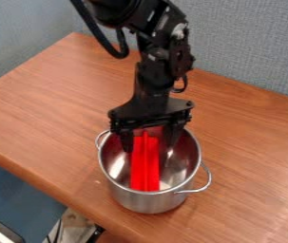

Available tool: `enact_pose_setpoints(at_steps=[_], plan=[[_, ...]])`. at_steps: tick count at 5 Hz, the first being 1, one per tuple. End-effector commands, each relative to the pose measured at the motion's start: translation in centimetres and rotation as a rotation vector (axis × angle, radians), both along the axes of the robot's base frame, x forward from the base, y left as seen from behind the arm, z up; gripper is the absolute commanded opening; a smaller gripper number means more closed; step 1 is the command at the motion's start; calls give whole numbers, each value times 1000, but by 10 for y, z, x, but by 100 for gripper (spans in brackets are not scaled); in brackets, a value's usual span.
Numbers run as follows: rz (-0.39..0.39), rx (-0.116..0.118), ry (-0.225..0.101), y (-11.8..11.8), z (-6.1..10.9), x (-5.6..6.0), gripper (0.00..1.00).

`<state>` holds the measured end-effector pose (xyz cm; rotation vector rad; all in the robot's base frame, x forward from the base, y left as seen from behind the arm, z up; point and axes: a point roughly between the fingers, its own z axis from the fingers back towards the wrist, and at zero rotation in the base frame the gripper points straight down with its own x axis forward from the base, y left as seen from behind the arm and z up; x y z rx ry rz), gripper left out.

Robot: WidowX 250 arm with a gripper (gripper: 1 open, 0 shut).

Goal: Move the red object from the metal pot to the table

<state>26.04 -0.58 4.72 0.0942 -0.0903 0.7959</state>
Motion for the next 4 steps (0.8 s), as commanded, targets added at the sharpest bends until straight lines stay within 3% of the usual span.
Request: enact_pose_setpoints(at_steps=[1, 2, 4], plan=[[25, -7, -61, 3, 18, 9, 100], [27, -8, -63, 3, 21, 10, 100], [32, 10, -50, 4, 13, 9, 100]])
